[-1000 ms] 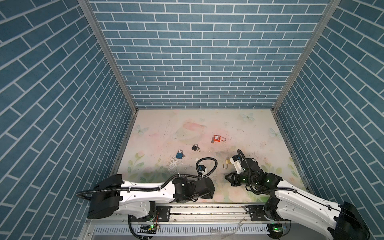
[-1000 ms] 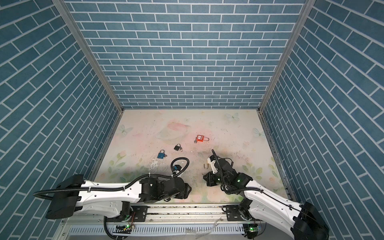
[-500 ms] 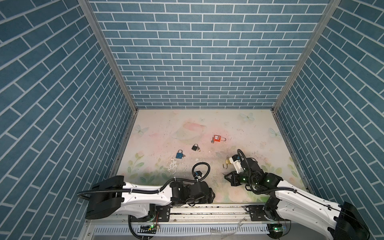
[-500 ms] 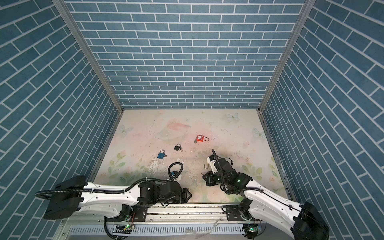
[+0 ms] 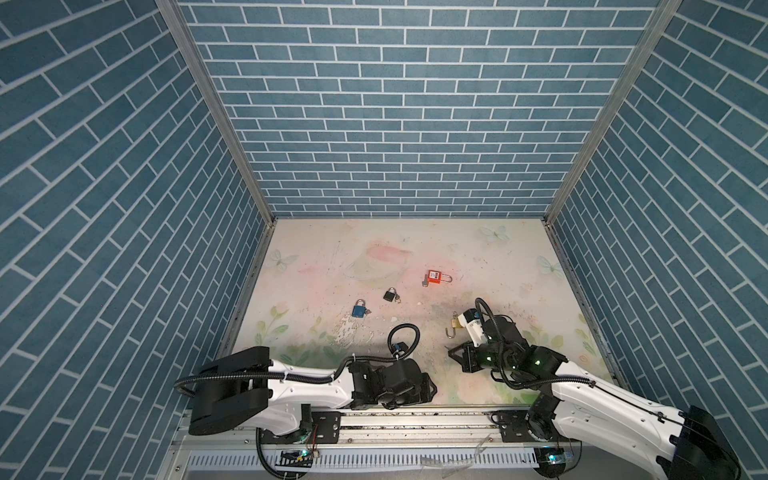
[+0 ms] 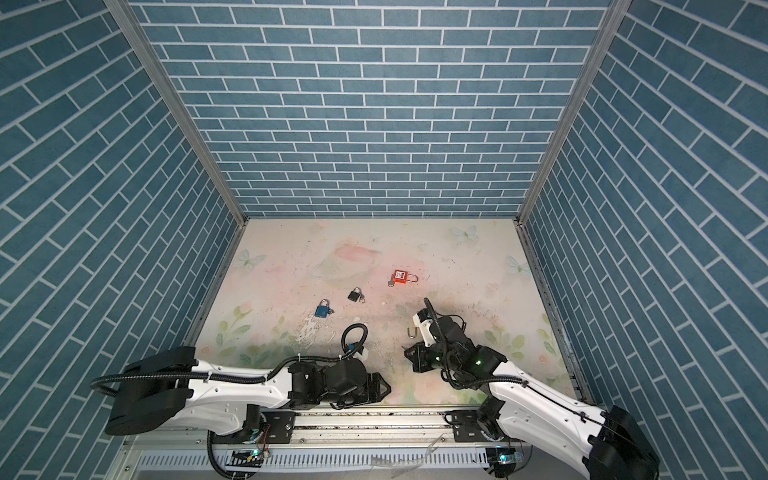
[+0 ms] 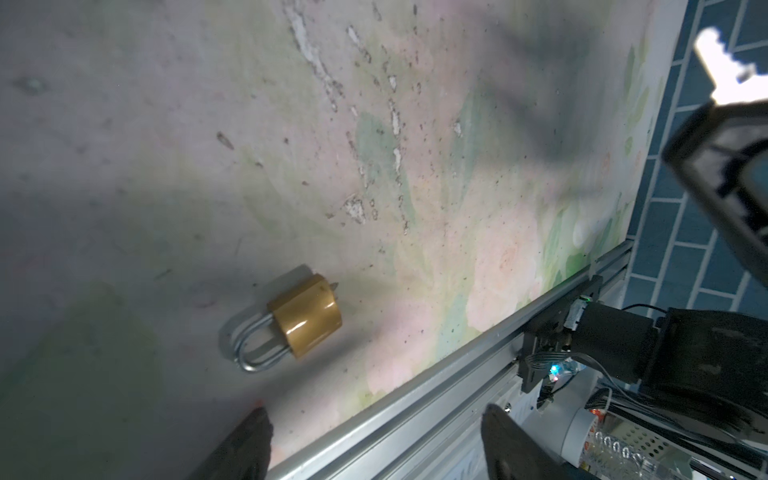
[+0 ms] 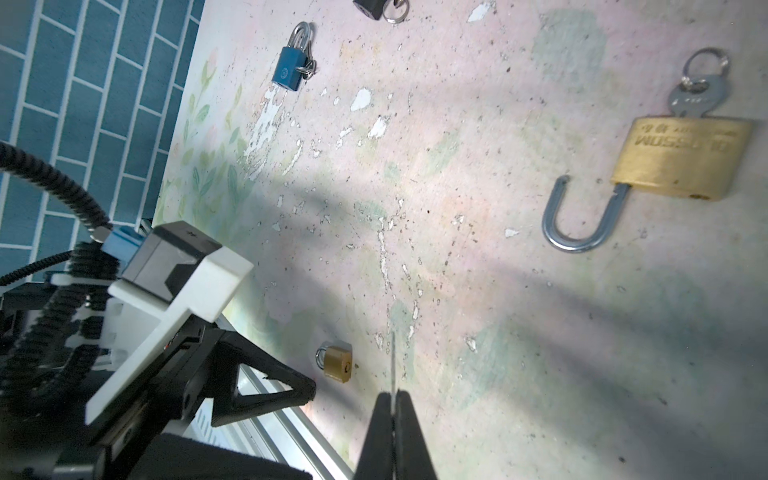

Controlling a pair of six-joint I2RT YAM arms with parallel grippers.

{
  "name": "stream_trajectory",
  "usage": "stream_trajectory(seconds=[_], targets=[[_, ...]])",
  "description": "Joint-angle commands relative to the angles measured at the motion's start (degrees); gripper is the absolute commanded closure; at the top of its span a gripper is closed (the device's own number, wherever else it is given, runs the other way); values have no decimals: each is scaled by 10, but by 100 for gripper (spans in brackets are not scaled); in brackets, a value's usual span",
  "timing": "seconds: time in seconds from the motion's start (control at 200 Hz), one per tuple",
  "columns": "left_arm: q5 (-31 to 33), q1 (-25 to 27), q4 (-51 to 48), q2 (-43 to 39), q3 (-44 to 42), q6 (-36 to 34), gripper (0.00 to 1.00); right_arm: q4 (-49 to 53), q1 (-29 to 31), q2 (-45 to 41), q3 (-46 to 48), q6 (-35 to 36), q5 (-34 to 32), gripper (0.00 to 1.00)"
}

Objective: Lock with the key

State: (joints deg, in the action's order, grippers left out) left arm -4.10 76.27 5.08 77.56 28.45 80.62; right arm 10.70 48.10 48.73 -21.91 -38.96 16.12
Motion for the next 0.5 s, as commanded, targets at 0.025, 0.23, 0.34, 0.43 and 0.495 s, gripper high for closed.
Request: stream_trajectory(seconds=[0.025, 0.23, 0.34, 0.43, 0.495], targets=[[-3, -18, 9, 19, -9, -5, 19, -4, 0, -4, -4, 13, 1, 100], [-1, -37, 1, 22, -16, -14, 19, -5, 1, 2, -4, 11, -2, 100], [8, -49, -9, 13, -26, -18, 19, -6, 1, 10, -8, 11, -3, 100], [12, -56, -9, 11, -32, -20, 19, -9, 1, 18, -9, 10, -3, 100], [12, -61, 0, 14, -34, -25, 20, -13, 0, 24, -10, 9, -2, 100]])
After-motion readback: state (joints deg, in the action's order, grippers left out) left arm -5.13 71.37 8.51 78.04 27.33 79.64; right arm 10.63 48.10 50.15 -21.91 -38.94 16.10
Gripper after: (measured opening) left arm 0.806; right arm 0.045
